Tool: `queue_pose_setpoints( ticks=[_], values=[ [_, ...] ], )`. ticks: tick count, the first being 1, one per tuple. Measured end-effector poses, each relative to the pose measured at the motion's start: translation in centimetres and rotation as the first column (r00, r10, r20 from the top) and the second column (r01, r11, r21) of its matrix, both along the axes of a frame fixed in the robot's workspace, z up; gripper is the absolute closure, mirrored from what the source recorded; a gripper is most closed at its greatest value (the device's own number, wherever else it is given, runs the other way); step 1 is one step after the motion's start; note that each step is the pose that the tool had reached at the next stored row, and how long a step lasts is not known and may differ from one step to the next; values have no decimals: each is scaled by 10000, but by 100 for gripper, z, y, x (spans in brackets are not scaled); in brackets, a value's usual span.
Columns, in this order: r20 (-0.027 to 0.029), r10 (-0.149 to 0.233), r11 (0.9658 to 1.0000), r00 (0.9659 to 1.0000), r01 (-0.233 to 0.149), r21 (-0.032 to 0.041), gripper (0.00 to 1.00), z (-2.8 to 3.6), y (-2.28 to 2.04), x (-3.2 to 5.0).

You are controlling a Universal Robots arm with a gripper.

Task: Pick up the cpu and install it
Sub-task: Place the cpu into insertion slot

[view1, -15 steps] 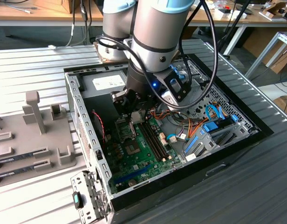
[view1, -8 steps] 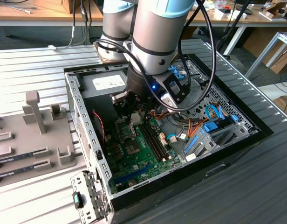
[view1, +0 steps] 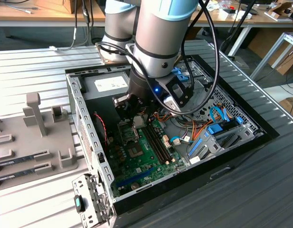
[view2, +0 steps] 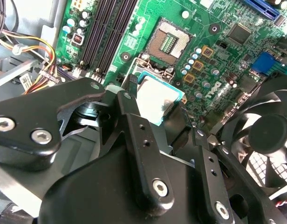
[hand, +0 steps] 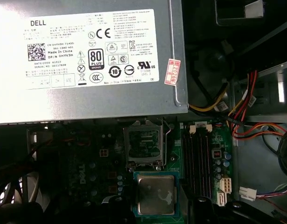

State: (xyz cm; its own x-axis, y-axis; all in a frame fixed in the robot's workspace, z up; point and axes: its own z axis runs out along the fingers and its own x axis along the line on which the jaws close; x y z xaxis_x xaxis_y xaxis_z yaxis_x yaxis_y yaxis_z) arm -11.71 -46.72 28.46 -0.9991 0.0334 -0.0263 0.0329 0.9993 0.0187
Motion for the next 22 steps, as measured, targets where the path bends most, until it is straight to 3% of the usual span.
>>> queue_pose_setpoints(
  ticks=[22],
  values=[
    [0,-1,10000,10000,1,0,53,-81,-3,0]
  ],
)
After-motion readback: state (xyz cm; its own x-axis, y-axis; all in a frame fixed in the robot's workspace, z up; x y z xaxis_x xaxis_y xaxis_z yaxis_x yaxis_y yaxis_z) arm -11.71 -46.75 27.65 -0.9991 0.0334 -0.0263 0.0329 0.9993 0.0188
